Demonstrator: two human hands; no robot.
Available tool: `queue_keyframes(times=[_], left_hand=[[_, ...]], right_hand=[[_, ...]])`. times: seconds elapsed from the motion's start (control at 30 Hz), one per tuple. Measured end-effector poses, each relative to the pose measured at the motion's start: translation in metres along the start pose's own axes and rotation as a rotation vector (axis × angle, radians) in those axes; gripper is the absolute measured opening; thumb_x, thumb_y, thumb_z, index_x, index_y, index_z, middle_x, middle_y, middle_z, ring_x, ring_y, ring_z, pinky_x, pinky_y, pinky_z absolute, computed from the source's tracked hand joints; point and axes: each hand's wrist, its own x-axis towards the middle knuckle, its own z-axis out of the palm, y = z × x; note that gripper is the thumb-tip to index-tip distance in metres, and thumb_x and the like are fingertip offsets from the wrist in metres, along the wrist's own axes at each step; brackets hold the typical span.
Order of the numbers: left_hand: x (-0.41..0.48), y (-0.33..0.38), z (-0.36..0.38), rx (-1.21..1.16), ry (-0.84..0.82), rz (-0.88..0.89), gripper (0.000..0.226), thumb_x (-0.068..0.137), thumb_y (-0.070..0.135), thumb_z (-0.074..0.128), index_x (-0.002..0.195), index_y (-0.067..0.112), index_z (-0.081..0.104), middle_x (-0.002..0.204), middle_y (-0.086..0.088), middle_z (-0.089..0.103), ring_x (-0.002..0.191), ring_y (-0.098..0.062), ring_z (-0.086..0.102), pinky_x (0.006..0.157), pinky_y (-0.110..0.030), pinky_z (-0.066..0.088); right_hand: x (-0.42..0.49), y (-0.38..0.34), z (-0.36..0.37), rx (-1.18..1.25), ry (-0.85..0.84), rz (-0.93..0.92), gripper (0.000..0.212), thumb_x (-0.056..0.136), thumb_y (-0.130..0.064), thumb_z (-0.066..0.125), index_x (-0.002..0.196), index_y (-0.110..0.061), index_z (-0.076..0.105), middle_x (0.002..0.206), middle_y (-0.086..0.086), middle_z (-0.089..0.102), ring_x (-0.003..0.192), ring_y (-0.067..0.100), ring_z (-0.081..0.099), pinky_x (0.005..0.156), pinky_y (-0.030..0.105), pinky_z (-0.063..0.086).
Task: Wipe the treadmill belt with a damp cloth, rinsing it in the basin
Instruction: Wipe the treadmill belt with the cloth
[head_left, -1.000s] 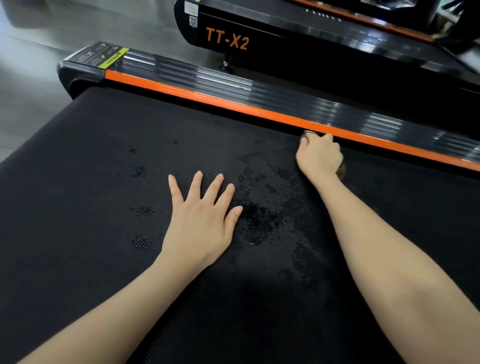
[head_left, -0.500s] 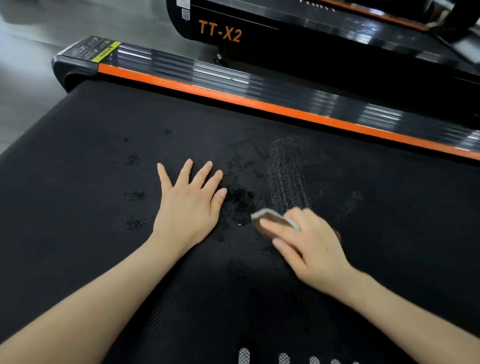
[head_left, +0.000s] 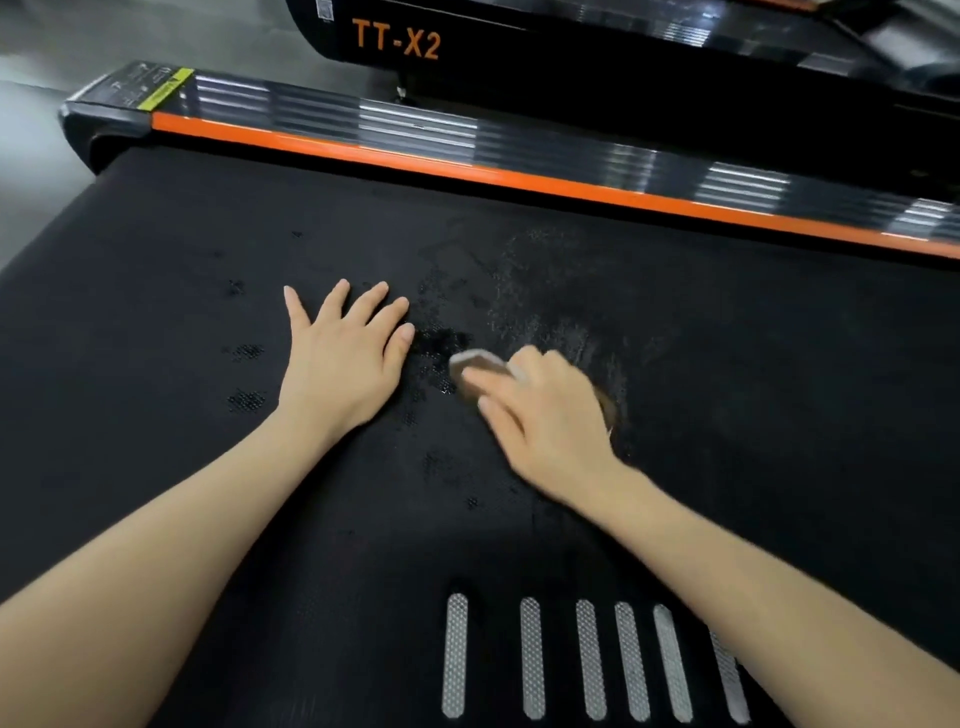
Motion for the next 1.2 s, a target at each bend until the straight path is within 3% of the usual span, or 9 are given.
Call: queue_keyframes(times=[0.2, 0.33, 0.43, 0.53, 0.6, 0.73, 0.97, 1.07, 1.2], left_hand=[[0.0, -0.001, -0.006, -0.082, 0.0, -0.02, 0.052, 0.1, 0.044, 0.022, 0.139, 0.02, 0.046, 0.147, -0.005, 0.041, 0.139, -0.034, 0.027, 0.112, -0.061, 0.004], [-0.025, 0.022, -0.033, -0.358, 0.126, -0.053, 0.061, 0.09, 0.053, 0.024, 0.132, 0.02, 0.055, 0.142, -0.008, 0.048, 0.137, -0.031, 0.033, 0.113, -0.052, 0.013], [-0.076, 0.062, -0.048, -0.539, -0.005, 0.202, 0.063, 0.085, 0.067, 0.027, 0.134, 0.035, 0.049, 0.145, 0.0, 0.043, 0.14, -0.023, 0.029, 0.115, -0.042, 0.019], [-0.113, 0.093, -0.04, -0.461, -0.187, 0.434, 0.068, 0.078, 0.081, 0.025, 0.139, 0.051, 0.025, 0.152, 0.01, 0.028, 0.145, -0.018, 0.014, 0.116, -0.05, 0.01], [-0.118, 0.103, -0.03, -0.382, -0.167, 0.478, 0.077, 0.073, 0.085, 0.03, 0.141, 0.053, 0.015, 0.154, 0.01, 0.025, 0.145, -0.021, 0.014, 0.114, -0.055, 0.008], [-0.104, 0.14, -0.017, -0.376, -0.081, 0.562, 0.071, 0.075, 0.076, 0.045, 0.138, 0.047, 0.036, 0.15, 0.007, 0.035, 0.143, -0.025, 0.02, 0.112, -0.056, 0.009], [-0.043, 0.16, -0.01, -0.294, 0.016, 0.238, 0.046, 0.083, 0.05, 0.049, 0.117, 0.025, 0.066, 0.135, 0.007, 0.054, 0.142, -0.02, 0.027, 0.109, -0.067, 0.005], [-0.036, 0.139, -0.016, -0.347, -0.063, 0.151, 0.039, 0.091, 0.03, 0.052, 0.128, 0.021, 0.057, 0.143, 0.008, 0.045, 0.144, -0.02, 0.019, 0.11, -0.066, 0.008], [-0.049, 0.132, -0.025, -0.305, -0.205, 0.229, 0.05, 0.094, 0.043, 0.035, 0.143, 0.042, 0.03, 0.154, 0.009, 0.025, 0.146, -0.023, 0.006, 0.112, -0.064, 0.008]], right_hand=[[-0.082, -0.043, -0.039, 0.163, -0.221, -0.121, 0.043, 0.094, -0.045, 0.037, 0.133, -0.031, 0.051, 0.107, 0.004, 0.054, 0.086, 0.024, 0.05, 0.074, 0.044, 0.044], [-0.079, -0.007, -0.076, 0.244, -0.058, -0.014, 0.047, 0.094, -0.046, 0.037, 0.137, -0.029, 0.048, 0.129, 0.004, 0.054, 0.117, 0.021, 0.051, 0.095, 0.046, 0.039], [-0.106, 0.053, -0.086, 0.079, -0.036, 0.077, 0.046, 0.098, -0.048, 0.031, 0.136, -0.029, 0.047, 0.136, 0.007, 0.052, 0.125, 0.023, 0.049, 0.1, 0.049, 0.039], [-0.141, 0.091, -0.076, -0.071, -0.231, 0.141, 0.055, 0.095, -0.062, 0.014, 0.14, -0.038, 0.033, 0.148, 0.007, 0.039, 0.139, 0.026, 0.031, 0.112, 0.05, 0.02], [-0.149, 0.098, -0.07, -0.098, -0.302, 0.159, 0.06, 0.092, -0.066, 0.009, 0.142, -0.04, 0.031, 0.153, 0.005, 0.03, 0.144, 0.023, 0.02, 0.114, 0.05, 0.012], [-0.147, 0.098, -0.065, -0.124, -0.279, 0.14, 0.059, 0.093, -0.062, 0.011, 0.141, -0.04, 0.037, 0.153, 0.005, 0.03, 0.143, 0.024, 0.021, 0.115, 0.052, 0.015], [-0.15, 0.113, -0.067, 0.089, -0.084, 0.383, 0.042, 0.098, -0.036, 0.039, 0.138, -0.026, 0.046, 0.15, 0.005, 0.035, 0.143, 0.013, 0.023, 0.116, 0.041, 0.004], [-0.149, 0.113, -0.069, 0.012, -0.156, 0.373, 0.045, 0.098, -0.038, 0.034, 0.141, -0.028, 0.04, 0.154, 0.006, 0.027, 0.145, 0.015, 0.016, 0.116, 0.043, 0.0], [-0.147, 0.109, -0.071, -0.041, -0.211, 0.378, 0.048, 0.099, -0.042, 0.029, 0.144, -0.028, 0.035, 0.156, 0.007, 0.023, 0.146, 0.016, 0.012, 0.117, 0.046, 0.0]])
